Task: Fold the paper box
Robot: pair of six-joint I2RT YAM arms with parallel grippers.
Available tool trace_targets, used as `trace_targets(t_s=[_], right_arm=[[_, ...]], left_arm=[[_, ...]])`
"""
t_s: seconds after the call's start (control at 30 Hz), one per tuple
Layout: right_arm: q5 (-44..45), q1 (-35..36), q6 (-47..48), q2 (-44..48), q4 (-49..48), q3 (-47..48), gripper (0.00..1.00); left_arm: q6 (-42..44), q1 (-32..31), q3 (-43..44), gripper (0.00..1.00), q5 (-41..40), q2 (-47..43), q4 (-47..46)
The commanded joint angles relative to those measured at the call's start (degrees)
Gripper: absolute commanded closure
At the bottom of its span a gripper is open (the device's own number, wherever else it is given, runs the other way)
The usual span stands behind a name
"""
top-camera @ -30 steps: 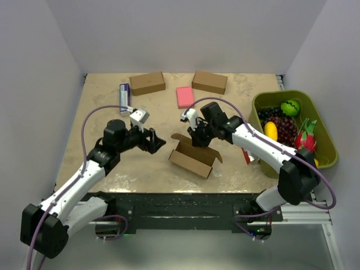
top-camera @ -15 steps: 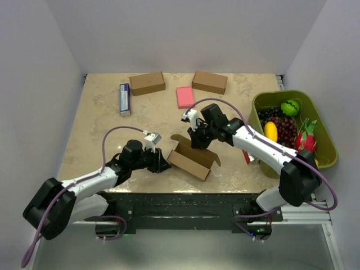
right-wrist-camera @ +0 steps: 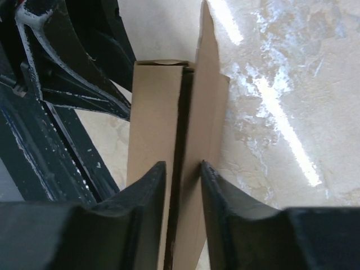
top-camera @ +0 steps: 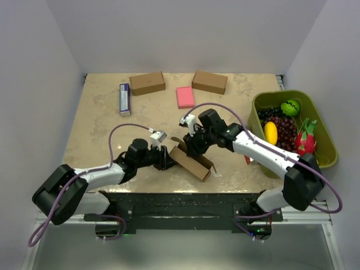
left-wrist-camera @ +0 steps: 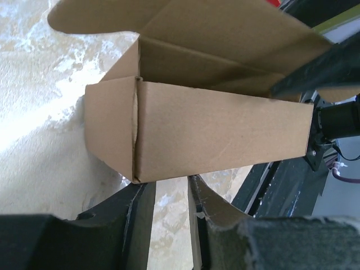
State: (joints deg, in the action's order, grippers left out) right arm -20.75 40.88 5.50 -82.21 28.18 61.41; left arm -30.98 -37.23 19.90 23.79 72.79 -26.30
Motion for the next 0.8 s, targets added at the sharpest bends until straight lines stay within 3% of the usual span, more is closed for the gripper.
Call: trace_targets(t_s=[0.0,0.07,0.27,0.3,0.43,0.77], right_arm=[[-0.9,1.5,-2.5,1.4,-1.1,-1.5,0.53],[0.4,2.7,-2.9,1.4,-1.2,-1.7,0.45],[5.6,6.3,-4.4,0.4,-1.1,-1.9,0.36],[6.5,6.7,-4.7,0.3,-1.3,-2.0,0.29],[10.5,8.9,-5.1,-0.8,-1.1,-2.0,0.20],[19.4,12.3,-7.0,-3.7,-0.9,-3.5,0.18]], left_arm=[[-0.9,-1.0,2.2,0.67,-1.4,0.9,-6.3],[-1.0,-1.3,2.5,0.67,-1.6,1.3,-6.7],[-1.2,-2.1,3.6,0.69,-1.9,3.5,-8.1],[-1.3,-2.2,3.8,0.69,-2.1,3.9,-8.2],[-1.3,-3.2,4.6,0.70,-2.8,4.7,-8.3],[-2.1,-3.4,5.6,0.70,-4.8,4.6,-7.8]])
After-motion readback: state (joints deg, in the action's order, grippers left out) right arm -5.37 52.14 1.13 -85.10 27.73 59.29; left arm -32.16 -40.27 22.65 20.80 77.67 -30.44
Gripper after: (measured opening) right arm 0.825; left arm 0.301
